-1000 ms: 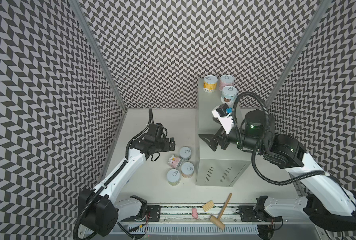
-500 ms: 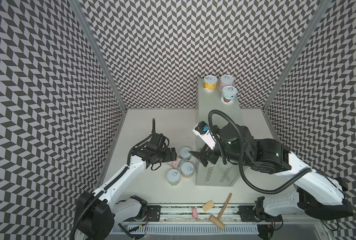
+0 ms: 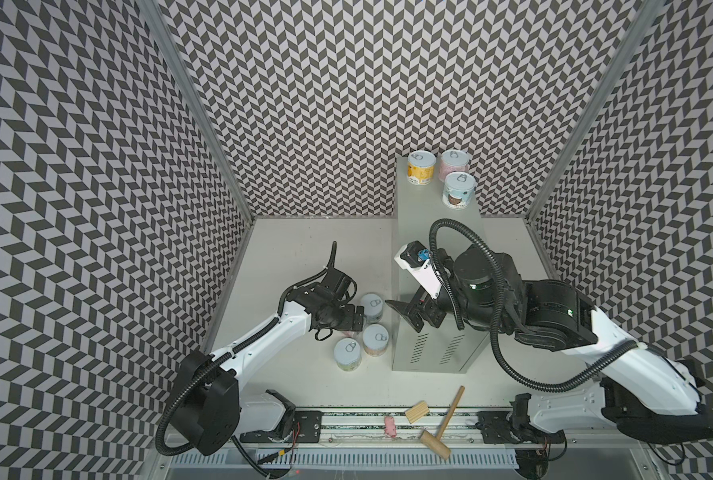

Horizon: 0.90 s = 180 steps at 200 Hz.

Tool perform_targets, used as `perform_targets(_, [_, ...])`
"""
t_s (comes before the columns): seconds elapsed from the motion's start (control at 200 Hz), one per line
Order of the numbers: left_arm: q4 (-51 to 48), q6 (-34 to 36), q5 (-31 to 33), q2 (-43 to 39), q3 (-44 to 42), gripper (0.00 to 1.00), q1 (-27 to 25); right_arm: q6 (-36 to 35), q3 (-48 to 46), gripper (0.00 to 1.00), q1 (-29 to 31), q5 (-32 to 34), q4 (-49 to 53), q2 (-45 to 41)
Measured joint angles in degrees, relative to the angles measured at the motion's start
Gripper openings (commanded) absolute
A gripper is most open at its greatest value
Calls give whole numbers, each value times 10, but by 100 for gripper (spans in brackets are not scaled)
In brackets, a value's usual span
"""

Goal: Place and organize the canned foods onto the counter
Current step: 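Lower the left gripper onto the pink fruit-printed can while the right arm hovers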

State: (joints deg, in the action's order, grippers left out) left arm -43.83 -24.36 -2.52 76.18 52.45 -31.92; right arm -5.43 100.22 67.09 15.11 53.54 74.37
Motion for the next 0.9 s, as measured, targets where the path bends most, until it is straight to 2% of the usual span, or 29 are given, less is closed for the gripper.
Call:
perform_targets(0.38, [7,12,7,54,2,95,-3,-6,-5,99,0,12,0,-9])
perform_targets(0.511, [13,14,11,57,2,87,-3,-6,-10,99,0,17,-3,-16])
perform_targets(0.651, [19,16,14,60,2,85,2,-7,-16,99,0,20,-6,-20])
perform_targets(0.746, [24,16,12,60,2,79,8,-8,-19,99,0,21,-10,-21])
perform_targets(0.901, [31,19,8,60,2,74,21,-9,-20,99,0,23,-13,-21])
